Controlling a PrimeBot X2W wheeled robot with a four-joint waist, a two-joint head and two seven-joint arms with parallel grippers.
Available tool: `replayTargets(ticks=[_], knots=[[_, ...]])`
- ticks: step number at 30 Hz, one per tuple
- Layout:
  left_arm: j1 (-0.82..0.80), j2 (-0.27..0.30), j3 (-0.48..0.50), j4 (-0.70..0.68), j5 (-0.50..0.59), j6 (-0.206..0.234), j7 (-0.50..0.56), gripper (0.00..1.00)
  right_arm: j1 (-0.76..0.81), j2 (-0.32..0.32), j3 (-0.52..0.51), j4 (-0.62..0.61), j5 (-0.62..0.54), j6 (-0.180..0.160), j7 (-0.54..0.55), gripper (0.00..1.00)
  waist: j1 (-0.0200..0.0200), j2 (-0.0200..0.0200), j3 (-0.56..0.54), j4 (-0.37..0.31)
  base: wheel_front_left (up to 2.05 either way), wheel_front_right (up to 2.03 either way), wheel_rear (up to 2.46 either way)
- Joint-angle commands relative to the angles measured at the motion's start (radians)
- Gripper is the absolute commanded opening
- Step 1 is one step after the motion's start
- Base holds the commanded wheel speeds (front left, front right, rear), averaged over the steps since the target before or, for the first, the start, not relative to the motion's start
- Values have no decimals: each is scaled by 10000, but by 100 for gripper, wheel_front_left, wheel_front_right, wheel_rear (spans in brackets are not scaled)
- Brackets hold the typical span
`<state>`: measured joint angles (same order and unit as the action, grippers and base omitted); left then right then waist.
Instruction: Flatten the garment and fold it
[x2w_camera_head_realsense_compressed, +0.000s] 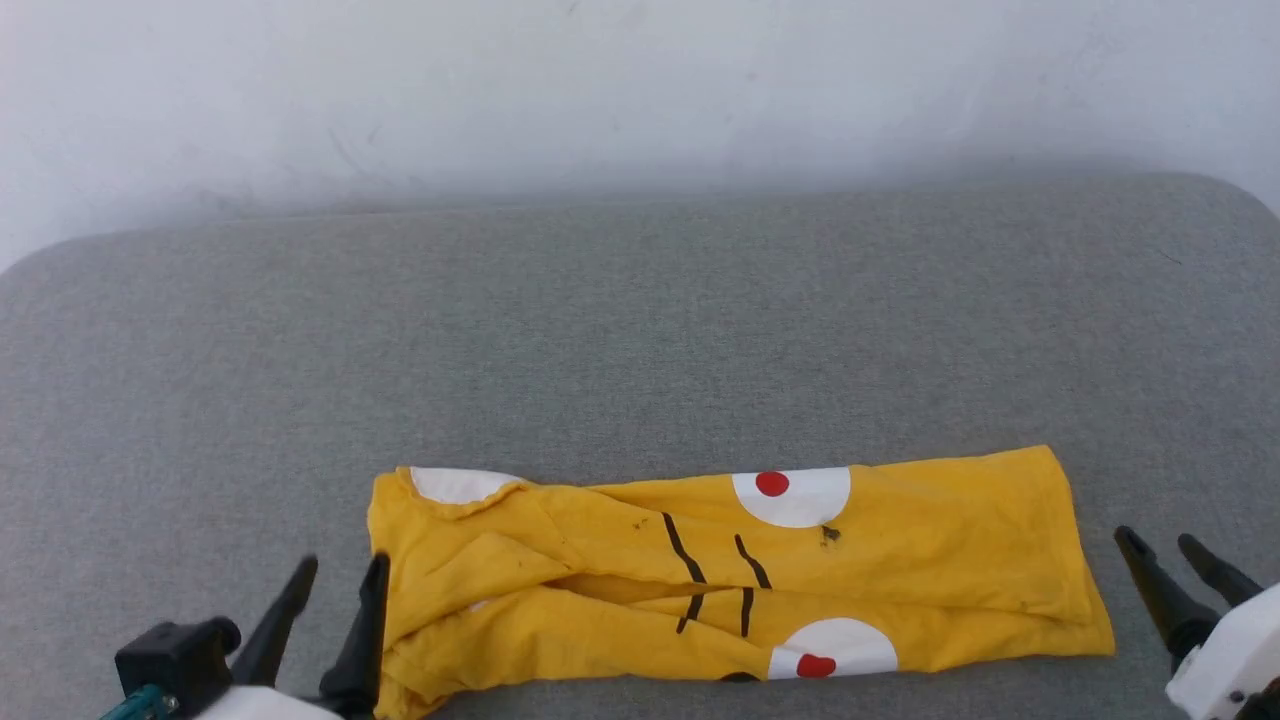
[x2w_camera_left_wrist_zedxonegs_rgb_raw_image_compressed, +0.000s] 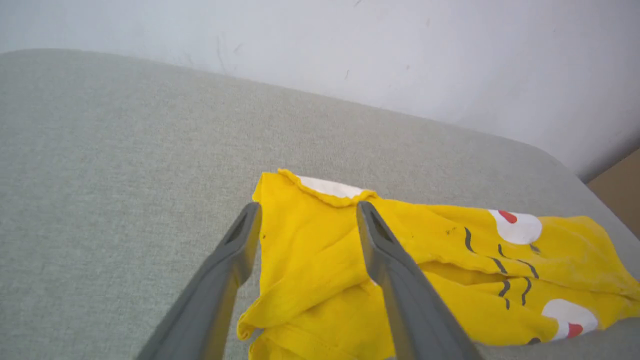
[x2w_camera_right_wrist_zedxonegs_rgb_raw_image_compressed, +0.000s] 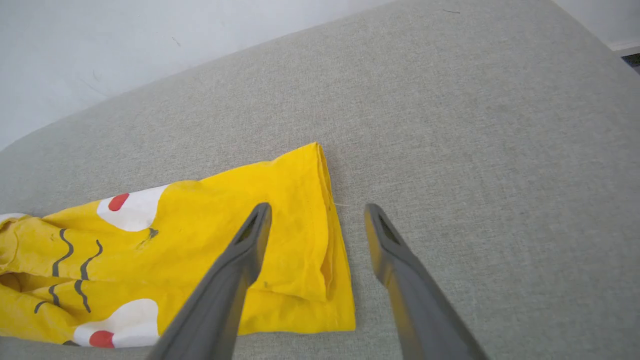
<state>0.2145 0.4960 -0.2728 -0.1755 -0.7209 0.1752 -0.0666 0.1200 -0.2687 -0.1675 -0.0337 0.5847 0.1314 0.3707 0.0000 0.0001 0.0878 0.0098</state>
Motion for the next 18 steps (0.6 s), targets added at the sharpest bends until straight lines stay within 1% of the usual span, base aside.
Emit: replayTargets(ticks=[1,4,7,11,14,18], knots=[[-333,-113,7,72,218,-122,-425,100,-207,-66,-127,14,-82,-7,261,100,0,-1,-64,134,0,0,0],[-778,-296,-72,478,710,-321,-1288,100,-644,-231,-230,544,-196,-7,1054,100,0,-1,-63,305,0,0,0],[-1227,-622,-49,855,1277,-414,-1790,100,-1112,-359,-98,1419,-329,-7,1809,100,0,-1,-41,506,0,0,0],[-1465,-1162,172,1180,1949,-420,-1938,100,-1732,-339,312,2531,-401,-7,2435,100,0,-1,30,725,0,0,0],[-1537,-1544,458,1018,2522,-466,-1946,100,-2086,-249,561,3349,-395,-7,2847,100,0,-1,106,846,0,0,0],[-1445,-1780,631,950,3025,-591,-1948,100,-2420,-48,773,4320,-358,-7,3397,100,0,-1,172,950,0,0,0]])
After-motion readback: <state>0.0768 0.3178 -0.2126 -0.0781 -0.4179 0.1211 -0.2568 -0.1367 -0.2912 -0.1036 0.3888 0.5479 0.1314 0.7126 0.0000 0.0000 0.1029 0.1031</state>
